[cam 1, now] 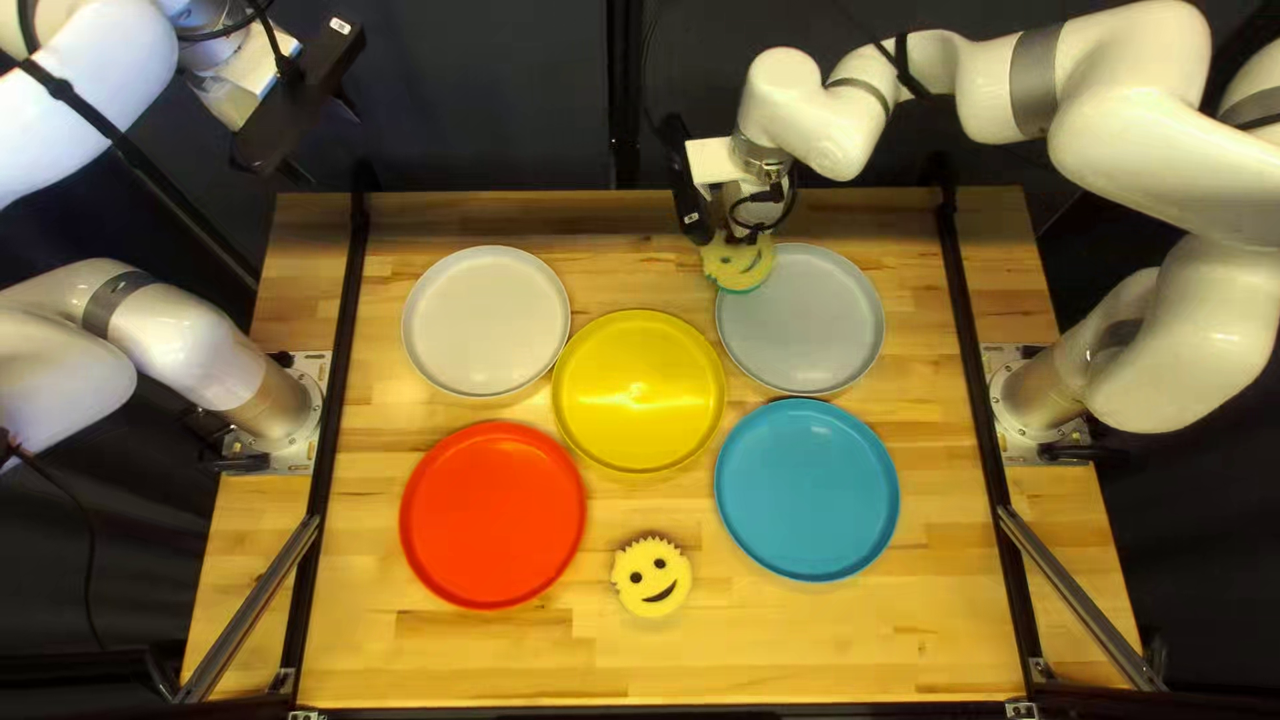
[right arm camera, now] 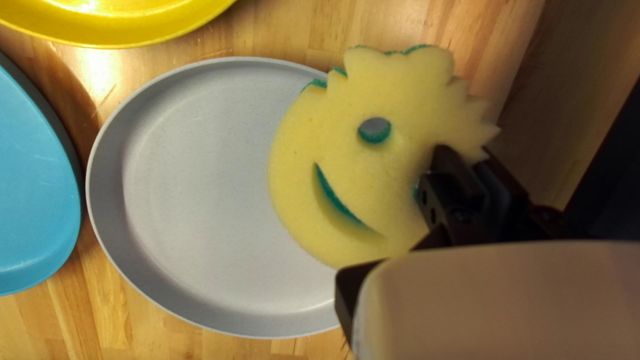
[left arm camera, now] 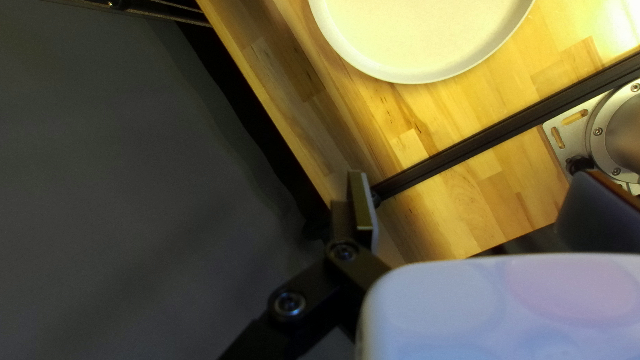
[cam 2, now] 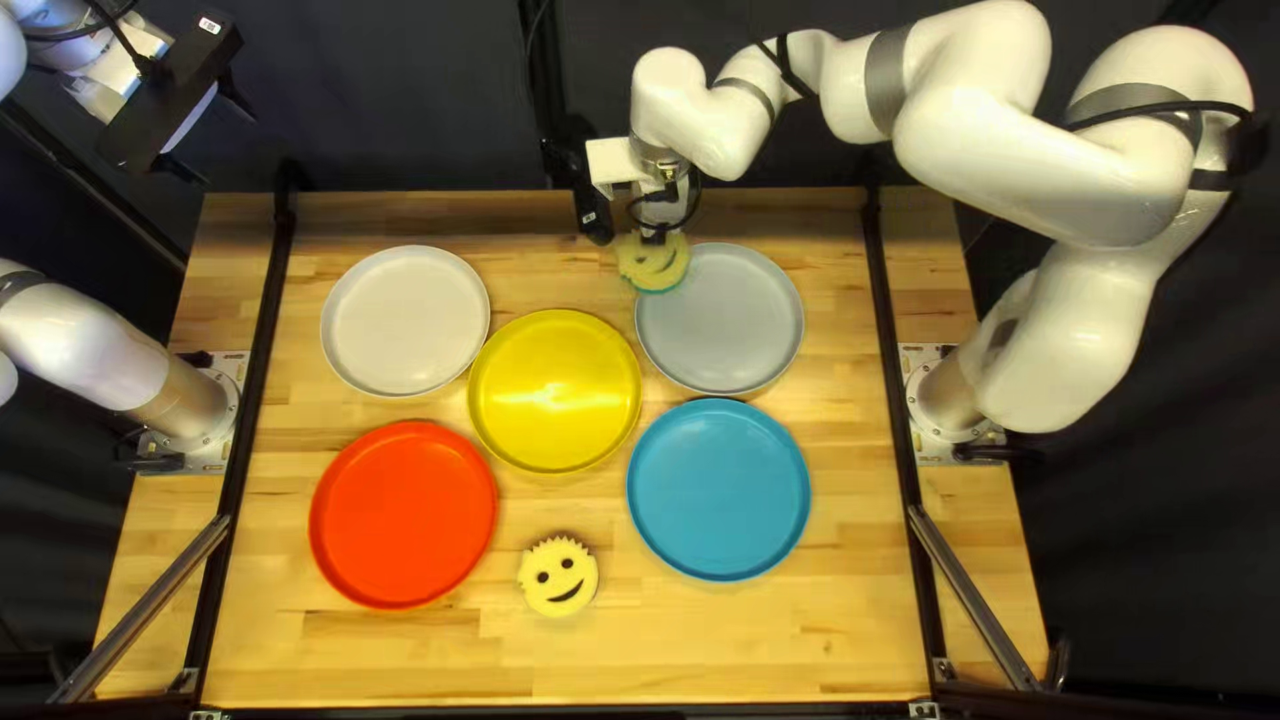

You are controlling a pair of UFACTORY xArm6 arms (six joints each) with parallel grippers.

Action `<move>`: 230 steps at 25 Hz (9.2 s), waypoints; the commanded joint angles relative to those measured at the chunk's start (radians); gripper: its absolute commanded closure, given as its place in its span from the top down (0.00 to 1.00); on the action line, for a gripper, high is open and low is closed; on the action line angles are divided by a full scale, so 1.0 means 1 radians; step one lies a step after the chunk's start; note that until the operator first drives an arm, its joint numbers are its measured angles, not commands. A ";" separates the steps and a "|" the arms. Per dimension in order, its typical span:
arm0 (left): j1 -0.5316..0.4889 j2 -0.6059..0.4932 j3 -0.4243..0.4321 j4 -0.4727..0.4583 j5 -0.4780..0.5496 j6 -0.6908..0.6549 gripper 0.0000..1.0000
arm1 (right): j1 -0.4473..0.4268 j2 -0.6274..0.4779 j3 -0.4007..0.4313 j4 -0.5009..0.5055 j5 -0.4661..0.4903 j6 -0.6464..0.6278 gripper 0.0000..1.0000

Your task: Pick up sponge and scrub the plate

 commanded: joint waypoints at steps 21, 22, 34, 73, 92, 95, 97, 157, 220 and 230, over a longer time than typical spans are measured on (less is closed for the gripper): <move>0.000 0.000 0.000 0.000 0.000 0.000 1.00 | 0.179 -0.130 0.323 -0.176 -0.184 0.275 0.00; 0.000 0.000 0.000 0.000 0.000 0.000 1.00 | 0.183 -0.126 0.322 -0.179 -0.185 0.279 0.00; 0.000 0.000 0.000 0.000 0.000 0.000 1.00 | 0.055 -0.044 0.267 -0.172 -0.198 0.169 0.00; 0.000 0.000 0.000 0.000 0.000 0.000 1.00 | 0.030 -0.219 0.500 -0.224 -0.305 0.162 0.00; 0.000 0.000 0.000 0.000 0.000 0.000 1.00 | -0.043 -0.288 0.585 -0.170 -0.398 0.002 0.00; 0.000 0.000 0.000 0.000 0.000 0.000 1.00 | -0.013 -0.341 0.635 -0.167 -0.406 0.005 0.00; 0.000 0.000 0.000 0.000 0.000 0.000 1.00 | -0.001 -0.370 0.661 -0.161 -0.410 0.001 0.00; 0.000 0.000 0.000 0.000 0.000 0.000 1.00 | -0.044 -0.352 0.672 -0.110 -0.447 -0.226 0.00; 0.000 0.000 0.000 0.000 0.000 0.000 1.00 | -0.053 -0.097 0.336 -0.205 -0.219 0.045 0.00; 0.000 0.000 0.000 0.000 0.000 0.000 1.00 | 0.019 -0.088 0.333 -0.202 -0.237 0.085 0.00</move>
